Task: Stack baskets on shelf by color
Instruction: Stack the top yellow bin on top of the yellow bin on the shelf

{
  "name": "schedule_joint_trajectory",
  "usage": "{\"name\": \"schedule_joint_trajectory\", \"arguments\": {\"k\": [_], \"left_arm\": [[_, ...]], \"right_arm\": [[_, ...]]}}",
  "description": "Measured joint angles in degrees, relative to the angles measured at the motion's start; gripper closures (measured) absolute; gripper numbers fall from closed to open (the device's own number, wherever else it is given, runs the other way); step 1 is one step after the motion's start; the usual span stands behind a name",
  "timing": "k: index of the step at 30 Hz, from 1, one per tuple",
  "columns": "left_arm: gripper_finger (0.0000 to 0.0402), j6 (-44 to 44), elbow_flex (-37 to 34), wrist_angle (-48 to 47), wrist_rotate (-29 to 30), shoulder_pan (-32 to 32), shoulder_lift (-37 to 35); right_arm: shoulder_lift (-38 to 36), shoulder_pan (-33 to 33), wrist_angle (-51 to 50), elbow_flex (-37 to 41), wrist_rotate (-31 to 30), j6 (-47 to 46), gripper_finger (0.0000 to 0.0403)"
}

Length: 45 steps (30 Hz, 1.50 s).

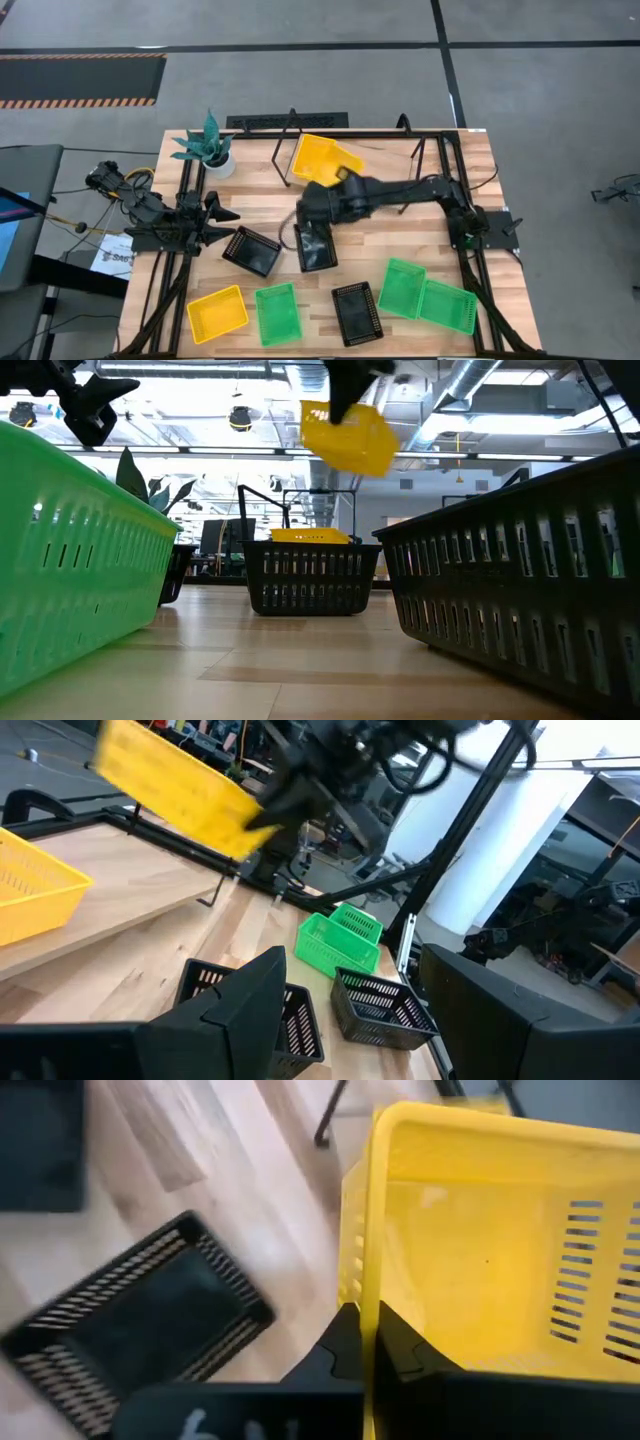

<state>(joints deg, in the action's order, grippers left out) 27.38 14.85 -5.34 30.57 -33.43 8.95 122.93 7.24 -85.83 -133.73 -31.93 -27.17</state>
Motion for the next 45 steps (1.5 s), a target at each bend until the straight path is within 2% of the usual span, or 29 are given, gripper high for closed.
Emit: {"name": "schedule_joint_trajectory", "arguments": {"k": [8, 10, 15, 20, 32, 38, 45], "left_arm": [[0.0181, -2.7, 0.0, 0.0, 0.1, 0.0, 0.0], [0.0181, -2.8, 0.0, 0.0, 0.1, 0.0, 0.0], [0.0181, -3.2, 0.0, -0.7, 0.3, 0.0, 0.0], [0.0181, -3.9, 0.0, -2.1, 1.7, 0.0, 0.0], [0.0181, -4.1, 0.0, -3.5, 1.8, 0.0, 0.0], [0.0181, -4.1, 0.0, -4.0, 1.8, 0.0, 0.0], [0.0181, -4.0, 0.0, -4.3, 1.7, 0.0, 0.0]], "right_arm": [[1.1, -11.0, 13.1, 0.0, 0.9, 28.1, 0.0392], [1.2, -13.2, 14.6, 0.1, 3.1, 31.6, 0.0392], [2.3, -17.5, 17.3, 0.1, 11.6, 32.7, 0.0391], [5.0, -18.8, 17.5, 0.1, 14.2, 33.2, 0.0391], [8.1, -18.9, 16.1, 0.0, 14.4, 31.7, 0.039], [8.2, -19.3, 15.5, 0.0, 17.1, 30.2, 0.0389], [8.8, -19.8, 15.3, 0.0, 17.2, 29.9, 0.0362]]}}
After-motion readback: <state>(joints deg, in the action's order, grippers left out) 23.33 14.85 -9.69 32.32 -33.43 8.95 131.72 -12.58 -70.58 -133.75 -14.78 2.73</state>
